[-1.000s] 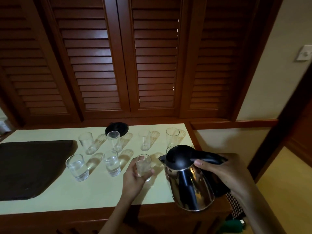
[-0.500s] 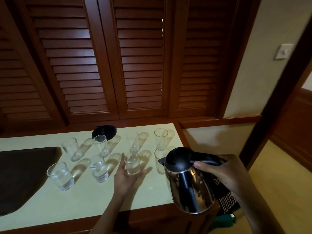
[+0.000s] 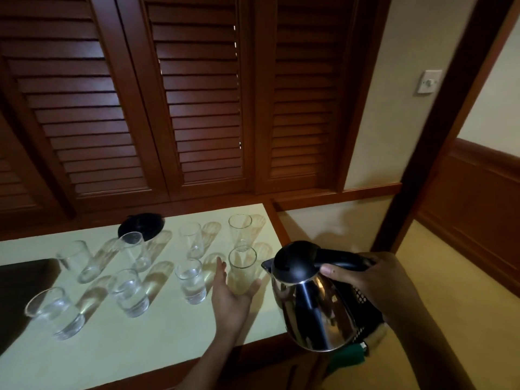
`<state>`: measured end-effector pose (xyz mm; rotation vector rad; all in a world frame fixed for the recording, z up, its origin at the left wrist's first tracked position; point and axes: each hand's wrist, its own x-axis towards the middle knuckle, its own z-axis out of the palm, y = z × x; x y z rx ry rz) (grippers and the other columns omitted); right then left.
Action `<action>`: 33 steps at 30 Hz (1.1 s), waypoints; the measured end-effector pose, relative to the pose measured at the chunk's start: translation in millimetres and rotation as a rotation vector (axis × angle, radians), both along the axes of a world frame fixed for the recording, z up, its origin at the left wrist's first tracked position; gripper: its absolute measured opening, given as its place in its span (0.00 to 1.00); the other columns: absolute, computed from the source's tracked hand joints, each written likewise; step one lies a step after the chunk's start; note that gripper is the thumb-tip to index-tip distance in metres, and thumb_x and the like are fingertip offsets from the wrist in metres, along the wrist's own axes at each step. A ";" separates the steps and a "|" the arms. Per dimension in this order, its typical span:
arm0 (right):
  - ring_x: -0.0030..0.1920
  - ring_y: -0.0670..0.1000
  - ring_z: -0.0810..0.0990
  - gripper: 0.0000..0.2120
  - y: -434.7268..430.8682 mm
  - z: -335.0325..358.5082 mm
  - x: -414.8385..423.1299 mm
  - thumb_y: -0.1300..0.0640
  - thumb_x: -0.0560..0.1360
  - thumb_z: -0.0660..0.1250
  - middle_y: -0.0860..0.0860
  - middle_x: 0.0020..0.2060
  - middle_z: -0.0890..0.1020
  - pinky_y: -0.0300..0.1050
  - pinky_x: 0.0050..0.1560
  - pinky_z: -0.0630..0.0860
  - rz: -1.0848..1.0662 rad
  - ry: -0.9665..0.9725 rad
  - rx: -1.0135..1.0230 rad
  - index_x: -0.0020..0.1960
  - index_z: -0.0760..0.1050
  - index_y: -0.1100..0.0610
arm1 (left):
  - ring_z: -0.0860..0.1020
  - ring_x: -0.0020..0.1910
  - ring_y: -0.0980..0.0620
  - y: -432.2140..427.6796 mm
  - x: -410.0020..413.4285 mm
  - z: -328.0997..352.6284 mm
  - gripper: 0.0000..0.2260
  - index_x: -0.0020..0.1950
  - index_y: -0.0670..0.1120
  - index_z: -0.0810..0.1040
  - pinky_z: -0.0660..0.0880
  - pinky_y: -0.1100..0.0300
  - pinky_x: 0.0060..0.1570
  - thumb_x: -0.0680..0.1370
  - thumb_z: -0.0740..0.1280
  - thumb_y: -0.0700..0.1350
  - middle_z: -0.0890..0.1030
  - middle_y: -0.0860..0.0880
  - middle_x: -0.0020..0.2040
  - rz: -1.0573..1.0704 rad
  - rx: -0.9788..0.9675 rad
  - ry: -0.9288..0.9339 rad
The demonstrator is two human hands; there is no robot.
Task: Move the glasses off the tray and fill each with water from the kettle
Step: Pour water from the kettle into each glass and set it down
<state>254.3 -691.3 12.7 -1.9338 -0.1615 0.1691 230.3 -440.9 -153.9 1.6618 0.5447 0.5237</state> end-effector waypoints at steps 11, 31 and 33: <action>0.39 0.51 0.90 0.32 -7.4 0.7 -2.0 0.36 0.49 0.80 0.49 0.38 0.90 0.51 0.44 0.85 -0.041 0.012 -0.024 0.48 0.88 0.51 | 0.78 0.66 0.58 9.4 24.3 -7.4 0.31 0.65 0.69 0.69 0.76 0.46 0.69 0.70 0.81 0.49 0.80 0.55 0.63 -0.030 0.027 -0.063; 0.35 0.40 0.87 0.20 33.8 19.6 -17.8 0.32 0.54 0.74 0.44 0.35 0.88 0.40 0.44 0.85 0.195 -0.171 -0.248 0.38 0.82 0.44 | 0.79 0.64 0.63 28.4 -67.4 8.6 0.32 0.69 0.60 0.74 0.77 0.60 0.60 0.69 0.82 0.49 0.80 0.69 0.61 -0.077 0.293 -0.072; 0.36 0.42 0.88 0.24 37.8 21.7 -18.3 0.30 0.53 0.73 0.45 0.36 0.89 0.43 0.45 0.86 0.218 -0.199 -0.285 0.40 0.83 0.45 | 0.78 0.64 0.66 29.3 -72.9 10.4 0.31 0.69 0.60 0.74 0.76 0.62 0.58 0.69 0.82 0.50 0.80 0.69 0.61 -0.066 0.300 -0.078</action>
